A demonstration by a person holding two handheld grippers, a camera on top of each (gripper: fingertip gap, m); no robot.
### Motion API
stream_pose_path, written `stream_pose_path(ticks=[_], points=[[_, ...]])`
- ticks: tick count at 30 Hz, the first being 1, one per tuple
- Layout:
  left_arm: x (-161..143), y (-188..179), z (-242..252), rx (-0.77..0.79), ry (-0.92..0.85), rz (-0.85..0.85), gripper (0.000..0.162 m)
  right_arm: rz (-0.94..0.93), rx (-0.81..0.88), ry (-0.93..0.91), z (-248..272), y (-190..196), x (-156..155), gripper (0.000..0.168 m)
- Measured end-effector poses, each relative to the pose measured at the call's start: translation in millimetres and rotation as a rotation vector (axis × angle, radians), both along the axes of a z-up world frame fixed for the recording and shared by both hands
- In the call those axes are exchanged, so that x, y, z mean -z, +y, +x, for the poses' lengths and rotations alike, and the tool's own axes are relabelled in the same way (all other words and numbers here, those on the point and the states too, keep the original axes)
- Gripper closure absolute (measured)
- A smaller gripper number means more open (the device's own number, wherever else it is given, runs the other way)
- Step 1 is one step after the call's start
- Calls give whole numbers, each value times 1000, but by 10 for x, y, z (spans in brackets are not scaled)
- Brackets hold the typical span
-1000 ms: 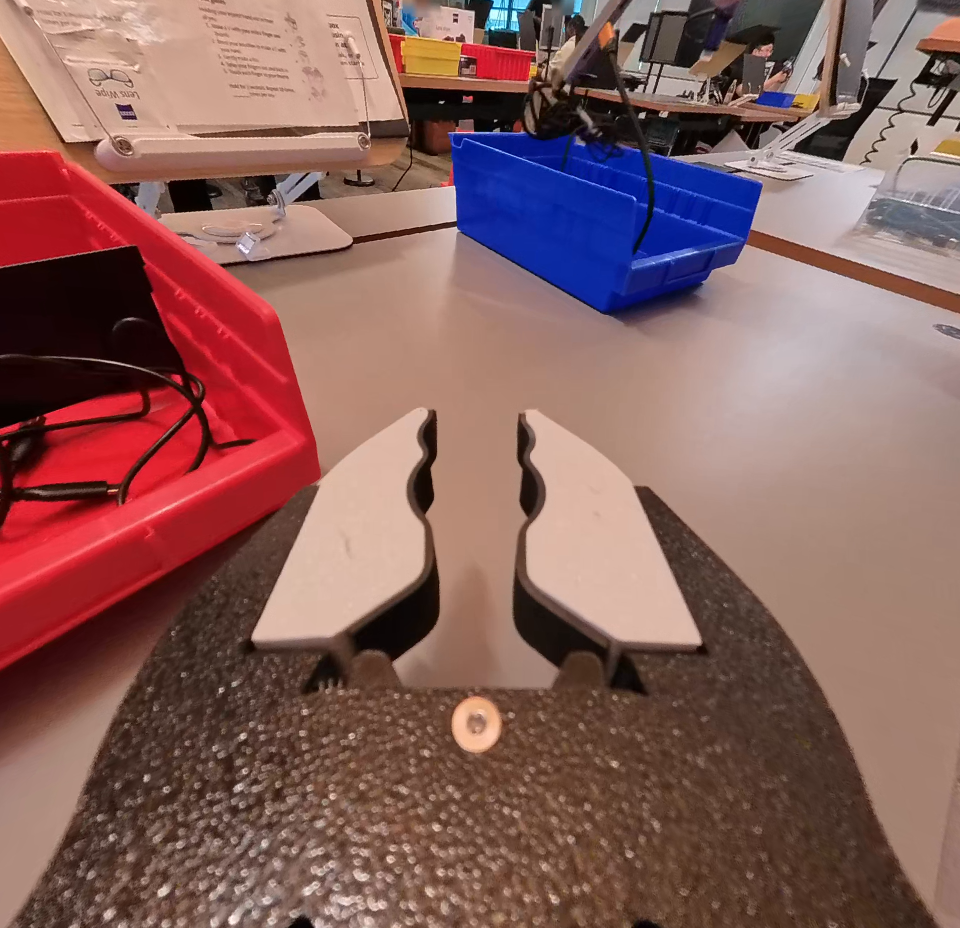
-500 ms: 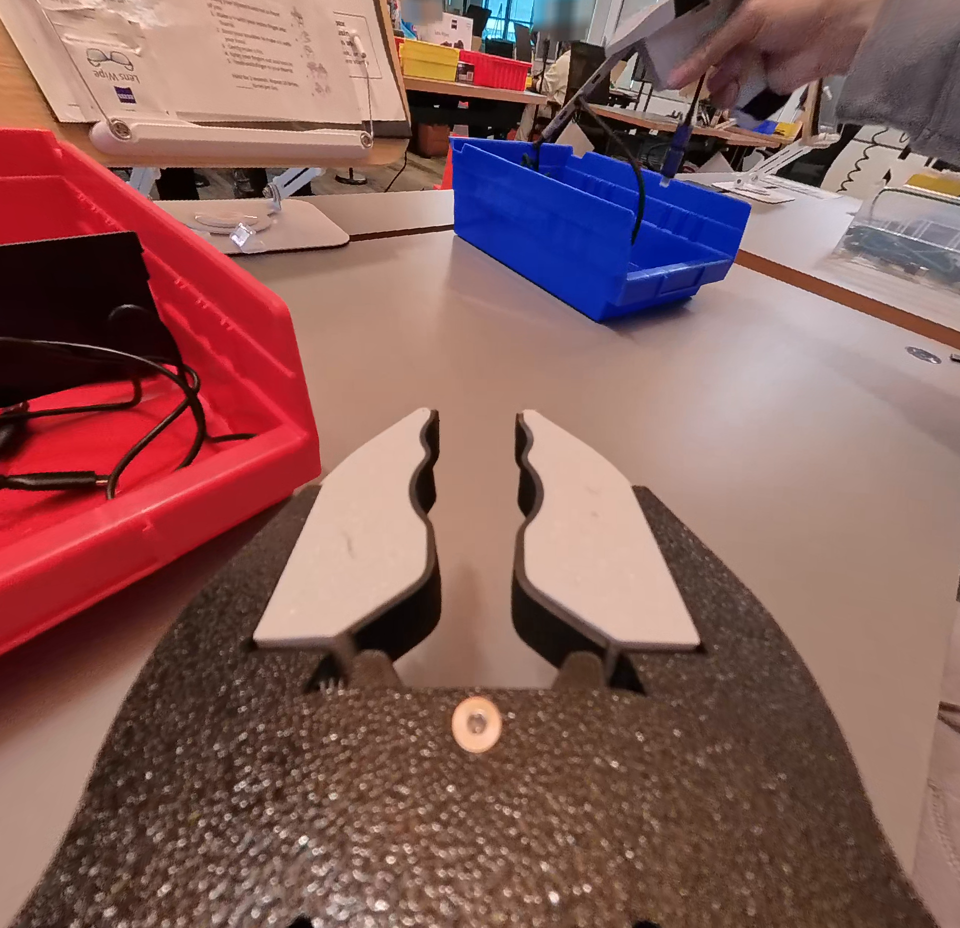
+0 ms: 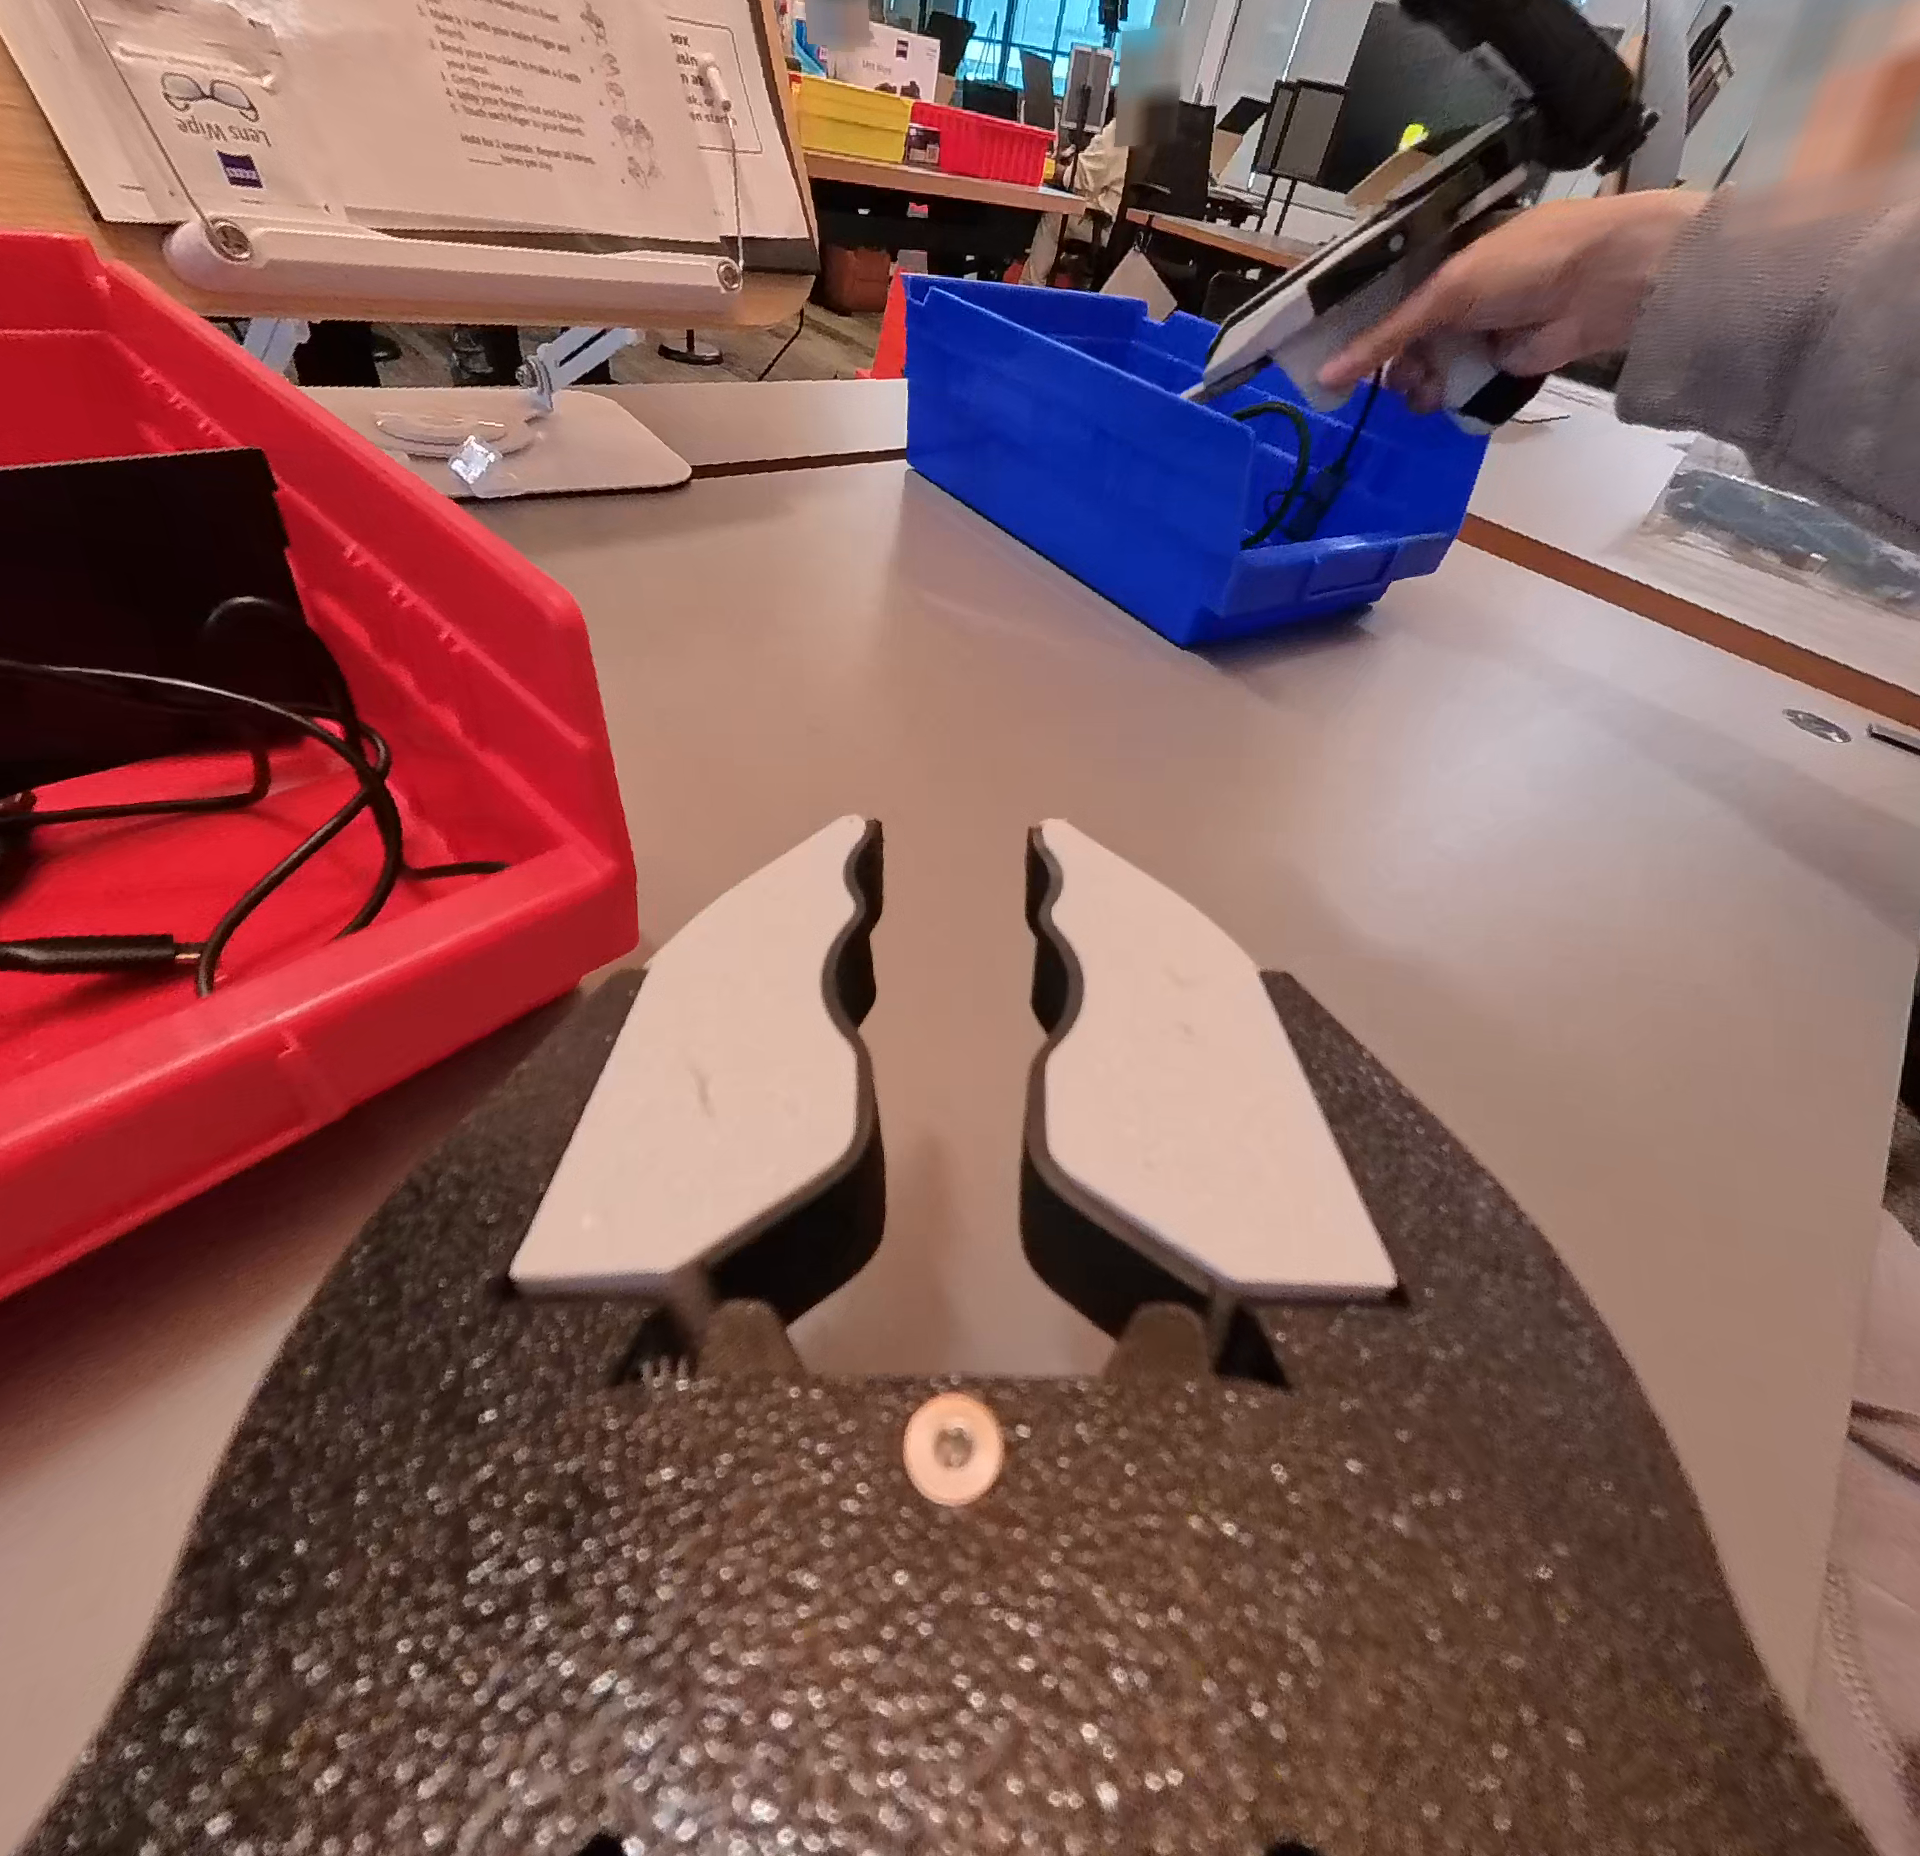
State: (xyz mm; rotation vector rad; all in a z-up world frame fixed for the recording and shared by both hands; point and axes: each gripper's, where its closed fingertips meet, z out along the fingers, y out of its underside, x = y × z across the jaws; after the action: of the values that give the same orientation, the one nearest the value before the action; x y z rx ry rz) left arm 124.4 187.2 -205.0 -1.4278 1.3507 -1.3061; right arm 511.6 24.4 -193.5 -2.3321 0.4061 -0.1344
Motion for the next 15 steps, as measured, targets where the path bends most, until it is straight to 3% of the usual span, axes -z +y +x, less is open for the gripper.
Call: stream_pose_path(ticks=[4,10,15], points=[[-8,6,-3,-2,-6,-4,136,41,5,-129,-13,-66,-347,91],[-10,-21,-2,1,-8,24,137,323,137,-217,-456,-283,-951,81],[-128,-33,-59,7,-25,90,135,566,-15,-233,-1512,-134,-738,87]])
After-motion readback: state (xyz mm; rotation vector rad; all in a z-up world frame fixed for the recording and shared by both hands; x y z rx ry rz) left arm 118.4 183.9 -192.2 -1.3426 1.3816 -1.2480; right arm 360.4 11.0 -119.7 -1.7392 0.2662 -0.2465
